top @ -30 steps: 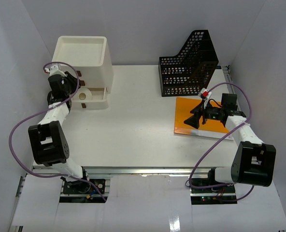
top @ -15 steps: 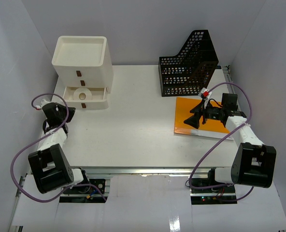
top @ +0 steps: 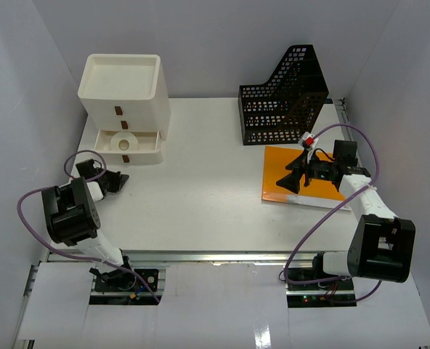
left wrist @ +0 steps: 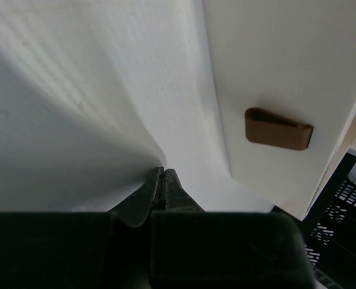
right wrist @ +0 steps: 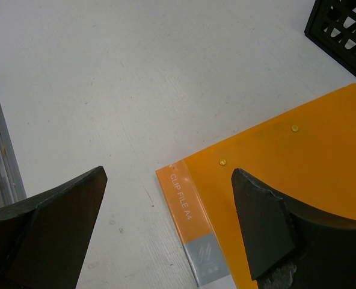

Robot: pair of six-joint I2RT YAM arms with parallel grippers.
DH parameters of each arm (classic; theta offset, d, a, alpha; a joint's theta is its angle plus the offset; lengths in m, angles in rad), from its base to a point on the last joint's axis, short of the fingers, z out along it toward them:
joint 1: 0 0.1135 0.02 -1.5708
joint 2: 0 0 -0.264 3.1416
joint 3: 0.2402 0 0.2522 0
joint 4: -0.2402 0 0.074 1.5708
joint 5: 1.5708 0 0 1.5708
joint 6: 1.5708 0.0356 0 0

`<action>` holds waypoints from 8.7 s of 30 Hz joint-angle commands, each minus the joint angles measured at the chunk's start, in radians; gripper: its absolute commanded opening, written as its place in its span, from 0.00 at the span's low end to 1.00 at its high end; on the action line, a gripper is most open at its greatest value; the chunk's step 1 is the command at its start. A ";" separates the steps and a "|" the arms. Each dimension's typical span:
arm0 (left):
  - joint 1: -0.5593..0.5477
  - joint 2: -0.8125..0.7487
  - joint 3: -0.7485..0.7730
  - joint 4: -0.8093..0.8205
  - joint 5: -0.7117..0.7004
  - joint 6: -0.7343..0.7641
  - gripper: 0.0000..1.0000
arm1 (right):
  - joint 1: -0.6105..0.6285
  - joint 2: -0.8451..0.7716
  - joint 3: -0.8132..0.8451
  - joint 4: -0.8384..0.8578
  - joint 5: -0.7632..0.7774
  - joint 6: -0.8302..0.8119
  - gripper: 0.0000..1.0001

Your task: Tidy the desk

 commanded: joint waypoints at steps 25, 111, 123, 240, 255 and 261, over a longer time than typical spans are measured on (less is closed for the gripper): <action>0.002 0.336 0.421 0.088 0.057 -0.023 0.69 | -0.004 0.021 0.029 0.007 0.019 -0.014 0.91; -0.587 -0.630 -0.364 0.303 0.369 0.086 0.98 | 0.082 -0.238 -0.483 0.145 0.777 -0.915 0.81; -0.944 -0.336 -0.216 0.362 0.004 0.029 0.98 | 0.088 -0.306 -0.431 -0.189 0.642 -1.027 0.08; -1.145 -0.045 1.051 -0.131 -0.020 1.891 0.00 | -0.019 -0.591 -0.285 0.188 0.243 -0.002 0.70; -1.115 0.055 1.125 -0.270 0.025 1.969 0.00 | -0.019 -0.591 -0.284 0.188 0.241 -0.003 0.70; -1.094 0.110 1.190 -0.336 0.092 2.015 0.00 | -0.019 -0.594 -0.284 0.187 0.242 -0.005 0.70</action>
